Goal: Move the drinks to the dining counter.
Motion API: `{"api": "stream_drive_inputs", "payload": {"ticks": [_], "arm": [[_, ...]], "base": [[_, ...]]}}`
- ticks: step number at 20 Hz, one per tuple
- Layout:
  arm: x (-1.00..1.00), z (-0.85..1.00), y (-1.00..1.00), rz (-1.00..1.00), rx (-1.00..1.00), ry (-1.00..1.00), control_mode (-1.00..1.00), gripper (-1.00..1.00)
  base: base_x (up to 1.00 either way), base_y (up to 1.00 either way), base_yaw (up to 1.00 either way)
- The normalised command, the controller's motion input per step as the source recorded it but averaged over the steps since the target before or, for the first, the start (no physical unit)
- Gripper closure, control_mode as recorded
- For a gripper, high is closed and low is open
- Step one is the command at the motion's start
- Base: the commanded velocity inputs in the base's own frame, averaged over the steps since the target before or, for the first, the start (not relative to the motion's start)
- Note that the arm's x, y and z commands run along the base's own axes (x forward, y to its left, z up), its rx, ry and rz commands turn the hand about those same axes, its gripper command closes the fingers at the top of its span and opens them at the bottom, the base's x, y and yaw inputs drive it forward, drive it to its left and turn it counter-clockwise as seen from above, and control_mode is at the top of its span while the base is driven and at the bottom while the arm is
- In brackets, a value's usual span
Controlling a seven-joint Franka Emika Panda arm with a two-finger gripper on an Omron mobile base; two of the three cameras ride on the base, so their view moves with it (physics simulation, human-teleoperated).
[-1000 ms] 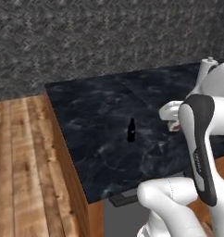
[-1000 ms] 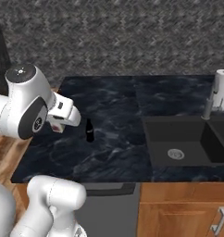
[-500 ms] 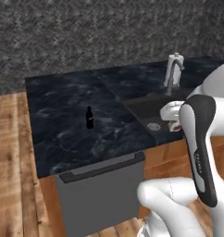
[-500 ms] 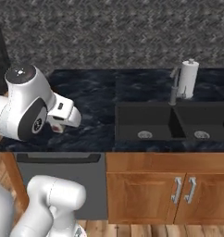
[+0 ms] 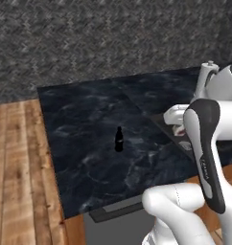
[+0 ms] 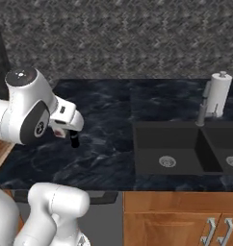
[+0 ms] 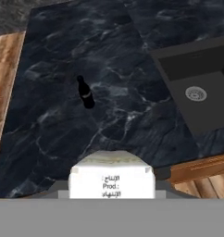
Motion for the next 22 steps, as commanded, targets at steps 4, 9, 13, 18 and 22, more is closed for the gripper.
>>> {"api": "stream_drive_inputs", "payload": {"ticks": [4, 9, 13, 18, 22], "arm": [[0.0, 0.0, 0.0, 0.0, 0.0, 0.0, 1.0, 1.0], [0.0, 0.0, 0.0, 0.0, 0.0, 0.0, 1.0, 1.0], [0.0, 0.0, 0.0, 0.0, 0.0, 0.0, 1.0, 1.0], [0.0, 0.0, 0.0, 0.0, 0.0, 0.0, 1.0, 1.0], [0.57, -0.23, 0.0, 0.06, 0.0, 0.23, -1.0, 1.0]], "base": [[1.0, -0.42, 0.04], [1.0, -0.3, 0.37], [1.0, -0.09, 0.37], [1.0, -0.05, 0.33], [0.24, 0.0, 0.05]]}}
